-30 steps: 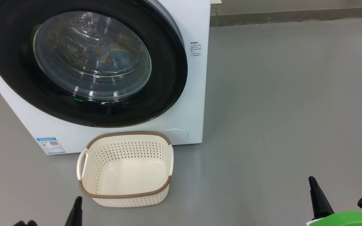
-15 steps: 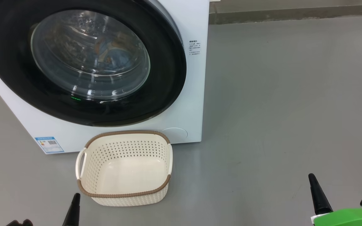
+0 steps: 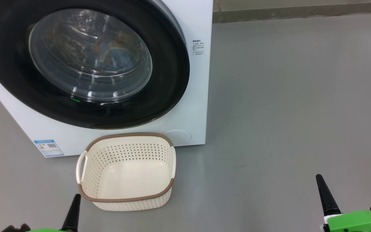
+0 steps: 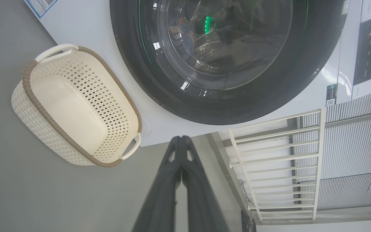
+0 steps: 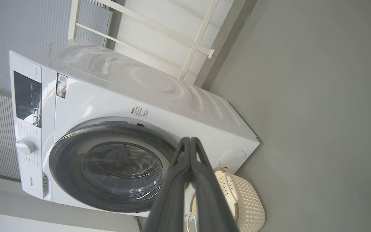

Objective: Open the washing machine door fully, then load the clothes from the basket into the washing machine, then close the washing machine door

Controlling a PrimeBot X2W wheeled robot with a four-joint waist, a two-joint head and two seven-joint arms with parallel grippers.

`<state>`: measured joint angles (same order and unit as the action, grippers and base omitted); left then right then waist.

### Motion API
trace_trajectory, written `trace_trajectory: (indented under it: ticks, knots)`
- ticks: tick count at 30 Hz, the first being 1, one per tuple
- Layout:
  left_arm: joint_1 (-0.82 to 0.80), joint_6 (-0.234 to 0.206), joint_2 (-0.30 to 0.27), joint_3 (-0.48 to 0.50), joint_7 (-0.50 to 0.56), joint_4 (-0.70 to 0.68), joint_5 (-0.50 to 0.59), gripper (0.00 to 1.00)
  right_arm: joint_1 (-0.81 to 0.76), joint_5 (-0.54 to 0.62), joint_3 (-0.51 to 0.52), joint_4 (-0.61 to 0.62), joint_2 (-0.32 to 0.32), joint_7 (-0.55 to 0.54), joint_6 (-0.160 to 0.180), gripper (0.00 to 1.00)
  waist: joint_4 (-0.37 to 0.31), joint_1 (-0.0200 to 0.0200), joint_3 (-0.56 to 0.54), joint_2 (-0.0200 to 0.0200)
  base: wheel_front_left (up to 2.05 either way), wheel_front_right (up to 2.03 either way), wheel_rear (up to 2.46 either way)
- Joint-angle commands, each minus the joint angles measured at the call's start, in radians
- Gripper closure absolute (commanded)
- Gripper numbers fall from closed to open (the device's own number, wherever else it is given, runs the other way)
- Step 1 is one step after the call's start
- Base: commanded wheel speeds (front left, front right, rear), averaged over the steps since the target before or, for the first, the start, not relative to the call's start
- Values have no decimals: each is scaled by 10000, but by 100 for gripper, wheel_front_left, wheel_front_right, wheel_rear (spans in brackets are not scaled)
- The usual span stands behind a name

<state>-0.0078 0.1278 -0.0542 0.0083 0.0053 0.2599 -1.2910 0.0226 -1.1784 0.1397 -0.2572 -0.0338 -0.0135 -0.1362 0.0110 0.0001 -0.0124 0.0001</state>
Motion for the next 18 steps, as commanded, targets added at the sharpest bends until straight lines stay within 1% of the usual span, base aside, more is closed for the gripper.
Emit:
trace_trajectory:
  ticks: [1, 18]
  knots:
    - [-510, 21, -132, 317, 72, -184, -208, 100, 450, -264, -197, 219, -124, -68, 40, 100, -2, 0, 4, -1, 0, 0, 0]
    - [-771, 25, -77, 667, 577, -164, -1846, 100, 667, -2439, -230, 168, -145, -568, 48, 100, -60, 0, 85, -1, 0, 0, 0]
